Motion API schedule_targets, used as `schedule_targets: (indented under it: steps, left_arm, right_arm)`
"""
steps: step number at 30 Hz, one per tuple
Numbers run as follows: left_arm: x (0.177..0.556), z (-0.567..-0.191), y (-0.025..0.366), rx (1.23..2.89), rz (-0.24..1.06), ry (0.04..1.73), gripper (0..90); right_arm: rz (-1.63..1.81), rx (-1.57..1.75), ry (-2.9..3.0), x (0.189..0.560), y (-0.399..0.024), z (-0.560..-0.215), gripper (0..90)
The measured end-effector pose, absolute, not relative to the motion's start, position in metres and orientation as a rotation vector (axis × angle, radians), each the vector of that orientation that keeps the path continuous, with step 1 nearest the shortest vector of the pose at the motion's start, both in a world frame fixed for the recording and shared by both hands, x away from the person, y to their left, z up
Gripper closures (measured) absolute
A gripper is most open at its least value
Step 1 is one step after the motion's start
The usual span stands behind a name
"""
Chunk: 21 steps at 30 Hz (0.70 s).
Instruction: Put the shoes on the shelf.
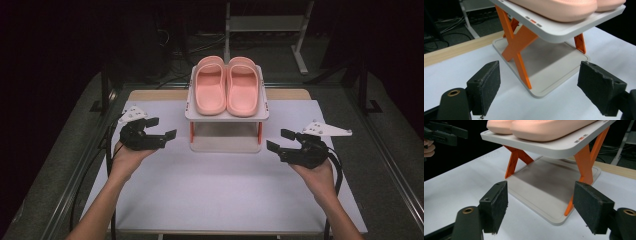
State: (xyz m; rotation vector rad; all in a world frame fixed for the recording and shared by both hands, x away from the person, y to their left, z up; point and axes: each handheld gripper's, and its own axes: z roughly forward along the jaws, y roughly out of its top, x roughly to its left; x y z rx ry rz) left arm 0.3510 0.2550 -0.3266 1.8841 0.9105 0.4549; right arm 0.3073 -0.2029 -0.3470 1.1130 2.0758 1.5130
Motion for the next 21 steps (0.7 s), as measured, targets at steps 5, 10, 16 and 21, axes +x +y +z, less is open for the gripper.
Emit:
schedule_targets:
  steps: [5,10,16,21]
  left_arm:
    - [0.348,-0.333,0.257,1.895,0.449,0.912,17.1]
    - [0.345,-0.338,0.259,1.896,0.445,0.916,16.7]
    - [0.340,-0.341,0.261,1.889,0.441,0.916,16.1]
    - [0.336,-0.344,0.263,1.889,0.438,0.914,16.1]
  right_arm:
    - [1.520,1.130,2.071,0.305,-0.205,-0.351,27.3]
    - [1.517,1.137,2.077,0.303,-0.206,-0.357,26.7]
    - [1.517,1.150,2.082,0.299,-0.208,-0.364,26.6]
    - [1.520,1.156,2.078,0.297,-0.210,-0.368,26.2]
